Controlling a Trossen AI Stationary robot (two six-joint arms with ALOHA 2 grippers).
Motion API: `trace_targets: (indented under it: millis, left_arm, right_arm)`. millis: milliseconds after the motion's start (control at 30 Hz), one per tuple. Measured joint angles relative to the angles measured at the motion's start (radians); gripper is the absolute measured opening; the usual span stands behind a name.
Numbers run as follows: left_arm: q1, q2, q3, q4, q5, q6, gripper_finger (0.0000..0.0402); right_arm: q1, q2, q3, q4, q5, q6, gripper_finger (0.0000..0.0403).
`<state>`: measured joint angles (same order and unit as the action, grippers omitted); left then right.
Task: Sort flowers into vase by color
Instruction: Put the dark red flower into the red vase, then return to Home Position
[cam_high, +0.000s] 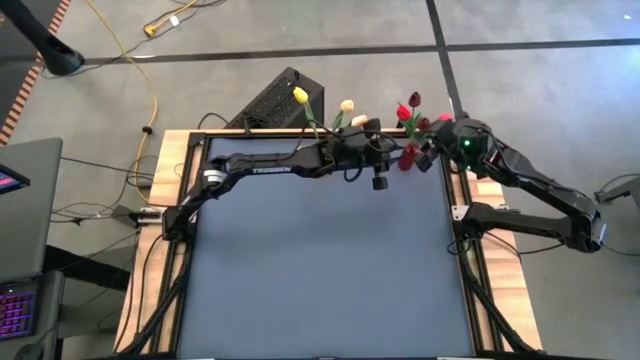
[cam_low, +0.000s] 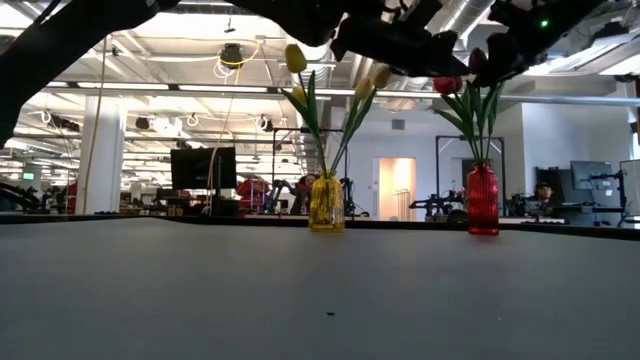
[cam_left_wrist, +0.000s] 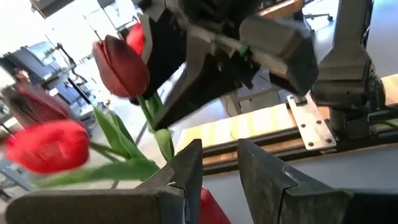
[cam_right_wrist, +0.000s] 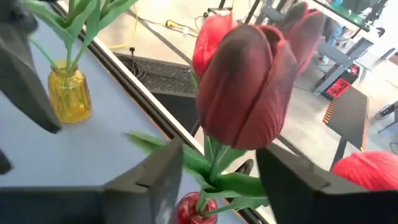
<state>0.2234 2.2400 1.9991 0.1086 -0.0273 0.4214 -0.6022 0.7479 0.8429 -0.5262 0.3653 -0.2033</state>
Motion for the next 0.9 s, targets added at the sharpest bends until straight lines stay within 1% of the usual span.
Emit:
trace_targets:
  millis: [133,200,267,400,567,800,900]
  left_arm:
    - [-0.003,-0.021,0.000,-0.026,-0.014,0.014,0.0091]
    - [-0.004,-0.033,0.001,-0.046,-0.020,-0.003,0.0091]
    - [-0.003,-0.046,0.001,-0.101,-0.021,-0.028,0.0091]
    - [-0.006,-0.066,0.001,-0.187,-0.009,-0.045,0.0091]
    - [-0.018,-0.079,0.001,-0.226,-0.005,-0.042,0.0091]
    - [-0.042,-0.116,0.001,-0.247,-0.004,-0.026,0.0091]
    - [-0.056,-0.139,0.001,-0.265,0.048,-0.026,0.0091]
  right_arm:
    - [0.000,-0.010,0.000,-0.019,-0.004,0.044,0.0272]
    - [0.000,-0.010,0.000,-0.052,-0.023,0.064,0.0286]
    - [0.001,-0.010,0.000,-0.089,-0.036,0.084,0.0295]
    - [0.008,-0.007,0.000,-0.140,-0.053,0.099,0.0301]
    - [0.038,-0.010,0.009,-0.166,-0.053,0.101,0.0302]
    - [0.083,-0.002,0.117,-0.270,-0.054,0.128,0.0302]
    - [0.109,-0.002,0.180,-0.345,-0.093,0.171,0.0302]
